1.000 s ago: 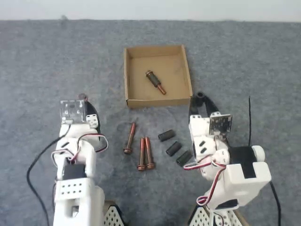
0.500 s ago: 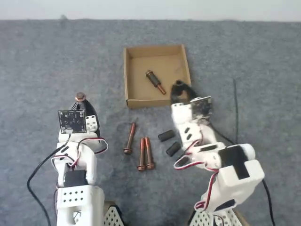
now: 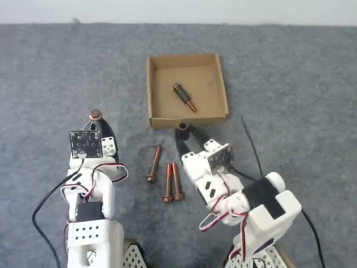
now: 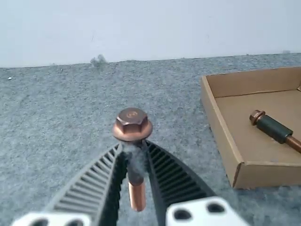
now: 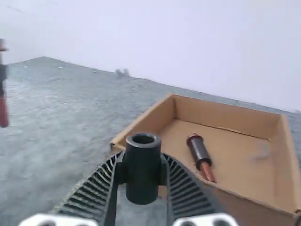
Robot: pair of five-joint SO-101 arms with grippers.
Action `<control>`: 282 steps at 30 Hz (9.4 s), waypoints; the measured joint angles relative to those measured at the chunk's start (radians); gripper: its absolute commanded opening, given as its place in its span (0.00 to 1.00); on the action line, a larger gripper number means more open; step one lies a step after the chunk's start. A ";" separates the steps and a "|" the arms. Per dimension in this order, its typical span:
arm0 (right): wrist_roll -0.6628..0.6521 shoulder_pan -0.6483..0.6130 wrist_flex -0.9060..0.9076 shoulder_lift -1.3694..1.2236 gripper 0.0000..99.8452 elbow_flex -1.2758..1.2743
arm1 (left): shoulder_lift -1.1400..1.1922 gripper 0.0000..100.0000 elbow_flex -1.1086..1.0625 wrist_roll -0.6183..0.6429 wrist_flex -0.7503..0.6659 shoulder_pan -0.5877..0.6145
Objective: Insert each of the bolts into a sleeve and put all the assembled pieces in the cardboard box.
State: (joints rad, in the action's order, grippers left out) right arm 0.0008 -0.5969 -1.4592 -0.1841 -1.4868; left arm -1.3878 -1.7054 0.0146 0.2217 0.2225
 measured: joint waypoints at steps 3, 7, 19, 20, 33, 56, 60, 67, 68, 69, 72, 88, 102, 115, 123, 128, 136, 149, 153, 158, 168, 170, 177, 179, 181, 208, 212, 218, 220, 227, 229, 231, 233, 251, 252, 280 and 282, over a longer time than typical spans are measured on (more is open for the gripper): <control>0.000 -0.044 -0.071 0.000 0.01 -0.057 | 0.000 0.01 0.000 0.000 0.000 0.000; 0.000 -0.106 -0.135 0.000 0.01 -0.127 | 0.000 0.01 0.000 0.000 0.000 0.000; 0.000 -0.135 -0.133 0.002 0.01 -0.143 | 0.000 0.01 0.000 0.000 -0.014 -0.005; 0.000 -0.135 -0.133 0.002 0.01 -0.143 | 0.000 0.01 0.000 0.003 -0.038 -0.020; 0.000 -0.126 -0.133 0.002 0.01 -0.143 | 0.000 0.01 0.040 0.003 -0.272 -0.262; 0.000 -0.097 -0.130 0.002 0.01 -0.143 | 0.000 0.01 0.454 0.388 0.368 -0.516; 0.000 -0.097 -0.130 0.002 0.01 -0.143 | -0.002 0.01 0.459 0.373 0.373 -0.543; 0.000 -0.097 -0.130 0.002 0.01 -0.143 | -0.002 0.01 0.465 0.344 0.439 -0.626; 0.000 -0.097 -0.130 0.002 0.01 -0.143 | -0.002 0.01 0.465 0.344 0.439 -0.635; 0.000 -0.097 -0.130 0.002 0.01 -0.143 | -0.002 0.01 0.465 0.341 0.439 -0.637; 0.000 -0.097 -0.130 0.002 0.01 -0.143 | -0.002 0.01 0.465 0.342 0.439 -0.638; 0.000 -0.097 -0.130 0.002 0.01 -0.143 | -0.002 0.01 0.344 0.331 0.356 -0.632; 0.000 -0.097 -0.129 0.002 0.01 -0.143 | -0.021 0.01 0.299 0.278 0.353 -0.631; 0.000 -0.097 -0.129 0.002 0.01 -0.143 | -0.018 0.01 0.244 0.275 0.253 -0.611; 0.000 -0.097 -0.129 0.002 0.01 -0.143 | -0.020 0.01 0.238 0.276 0.253 -0.611; 0.000 -0.097 -0.129 0.002 0.01 -0.143 | -0.020 0.01 0.238 0.276 0.253 -0.611; 0.000 -0.092 -0.129 0.002 0.01 -0.143 | -0.020 0.01 0.236 0.302 0.275 -0.626; -0.003 -0.074 -0.129 0.002 0.01 -0.143 | -0.031 0.01 0.138 0.315 0.273 -0.635; -0.003 -0.074 -0.129 0.002 0.01 -0.143 | -0.031 0.01 0.098 0.315 0.273 -0.637; -0.003 -0.074 -0.129 0.002 0.01 -0.143 | -0.032 0.02 0.083 0.315 0.264 -0.637; -0.003 -0.072 -0.127 0.002 0.01 -0.143 | -0.032 0.02 0.017 0.316 0.140 -0.638; -0.003 -0.072 -0.127 0.002 0.01 -0.143 | -0.032 0.02 0.015 0.316 0.130 -0.638; -0.003 -0.071 -0.127 0.002 0.01 -0.143 | -0.032 0.03 0.015 0.316 0.130 -0.638; -0.003 -0.071 -0.127 0.002 0.01 -0.143 | -0.032 0.09 0.015 0.316 0.130 -0.638; -0.003 -0.071 -0.127 0.002 0.01 -0.143 | -0.032 0.16 0.015 0.316 0.130 -0.637; -0.003 -0.058 -0.129 0.002 0.01 -0.144 | -0.021 0.23 0.028 0.311 0.164 -0.486; -0.003 -0.060 -0.129 0.002 0.01 -0.144 | -0.021 0.23 0.034 0.316 0.189 -0.448; -0.003 -0.060 -0.129 0.002 0.01 -0.144 | -0.021 0.23 0.121 0.318 0.336 -0.443; -0.003 -0.060 -0.129 0.002 0.01 -0.144 | -0.021 0.23 0.153 0.339 0.376 -0.436; -0.003 -0.060 -0.129 0.002 0.01 -0.144 | -0.021 0.22 0.244 0.393 0.471 -0.423; -0.003 -0.060 -0.129 0.002 0.01 -0.144 | -0.021 0.18 0.252 0.393 0.477 -0.422; -0.003 -0.060 -0.129 0.002 0.01 -0.144 | -0.021 0.09 0.256 0.393 0.477 -0.404; -0.003 -0.060 -0.129 0.002 0.01 -0.144 | -0.021 0.00 0.273 0.393 0.477 -0.364; -0.003 -0.034 -0.127 0.002 0.01 -0.144 | -0.021 0.01 0.259 0.265 0.718 -0.006; -0.003 -0.025 -0.127 0.002 0.01 -0.144 | -0.021 0.01 0.232 0.236 0.718 -0.003; -0.003 0.141 0.204 0.330 0.01 -0.167 | -0.021 0.01 0.023 -0.040 0.663 0.000; -0.003 0.147 0.310 0.408 0.01 -0.164 | -0.021 0.01 0.023 -0.049 0.669 0.000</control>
State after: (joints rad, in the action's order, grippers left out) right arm -0.0023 -0.4496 -1.1492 0.2240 -1.6510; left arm -1.4093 -1.6824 -0.0345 0.8907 0.2225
